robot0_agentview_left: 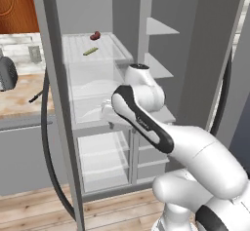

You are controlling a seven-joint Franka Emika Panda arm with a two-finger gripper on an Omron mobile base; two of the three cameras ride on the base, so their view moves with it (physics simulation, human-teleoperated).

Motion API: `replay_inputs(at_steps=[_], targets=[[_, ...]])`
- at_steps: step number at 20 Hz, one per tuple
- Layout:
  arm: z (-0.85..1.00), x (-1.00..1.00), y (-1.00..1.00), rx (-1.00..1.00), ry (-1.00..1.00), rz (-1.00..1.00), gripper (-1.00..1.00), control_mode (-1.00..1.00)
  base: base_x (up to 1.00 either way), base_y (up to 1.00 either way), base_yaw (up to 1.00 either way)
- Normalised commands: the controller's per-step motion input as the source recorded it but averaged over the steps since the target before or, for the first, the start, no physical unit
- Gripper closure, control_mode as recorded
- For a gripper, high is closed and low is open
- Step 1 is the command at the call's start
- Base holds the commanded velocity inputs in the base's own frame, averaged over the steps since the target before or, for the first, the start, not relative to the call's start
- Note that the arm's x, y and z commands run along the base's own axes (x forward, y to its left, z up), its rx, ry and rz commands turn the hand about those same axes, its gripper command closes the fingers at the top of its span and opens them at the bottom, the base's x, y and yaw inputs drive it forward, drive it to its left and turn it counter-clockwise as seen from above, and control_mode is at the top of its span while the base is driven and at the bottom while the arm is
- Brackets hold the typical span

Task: Retrieve the butter from the fridge and place it on a plate on the dining table. Then retrieve the butter knife by the fridge and place it near the plate.

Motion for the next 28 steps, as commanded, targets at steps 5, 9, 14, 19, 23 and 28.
replay_inputs(at_steps=[5, 9, 14, 19, 23, 28], targets=[[0.0, -0.07, -0.65, 0.0, -0.02, 0.55, -1.0, -1.0, 0.0, 0.0, 0.0], [0.01, 0.11, -0.61, -0.16, 0.0, 0.27, -1.0, -1.0, 0.0, 0.0, 0.0], [0.0, 0.08, -0.63, -0.39, 0.0, 0.02, -1.0, -1.0, 0.0, 0.0, 0.0], [-0.38, 0.08, -0.64, -0.05, 0.01, -0.09, -1.0, -1.0, 0.0, 0.0, 0.0], [-0.06, 0.0, -0.14, 0.21, -0.07, -0.01, -1.0, -1.0, 0.0, 0.0, 0.0], [0.0, -0.04, 0.0, 0.02, -0.05, 0.0, -1.0, -1.0, 0.0, 0.0, 0.0]])
